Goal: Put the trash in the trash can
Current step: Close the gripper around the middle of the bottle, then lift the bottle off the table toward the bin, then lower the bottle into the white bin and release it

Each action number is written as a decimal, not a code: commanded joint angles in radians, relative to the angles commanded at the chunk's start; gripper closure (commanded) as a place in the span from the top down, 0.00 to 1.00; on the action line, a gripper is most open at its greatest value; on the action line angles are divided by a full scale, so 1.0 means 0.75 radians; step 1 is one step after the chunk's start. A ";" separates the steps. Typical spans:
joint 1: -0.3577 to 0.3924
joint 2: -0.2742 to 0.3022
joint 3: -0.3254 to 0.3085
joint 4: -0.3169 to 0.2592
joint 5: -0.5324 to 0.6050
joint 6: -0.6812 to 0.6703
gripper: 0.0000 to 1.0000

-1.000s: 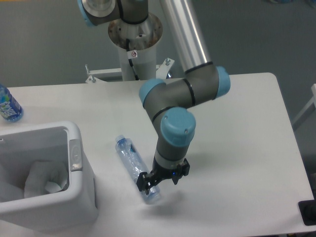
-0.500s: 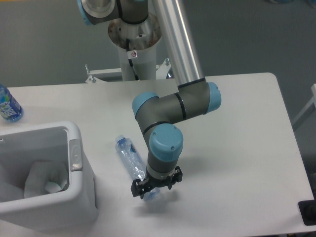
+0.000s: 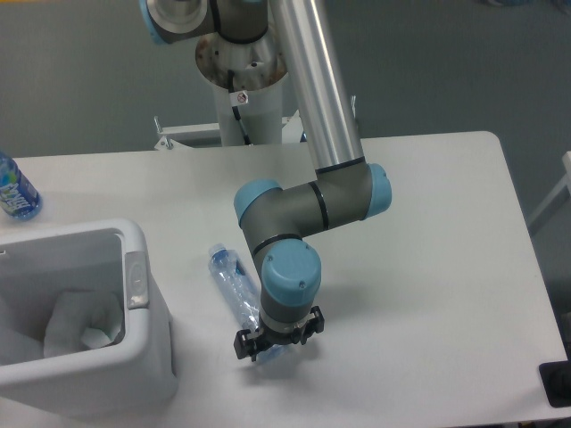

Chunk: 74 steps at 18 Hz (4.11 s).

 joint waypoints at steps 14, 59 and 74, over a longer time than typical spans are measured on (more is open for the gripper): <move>-0.002 0.010 -0.010 0.004 0.010 0.004 0.69; -0.251 0.448 0.477 0.311 -0.078 -0.035 0.62; -0.340 0.401 0.442 0.311 -0.072 0.041 1.00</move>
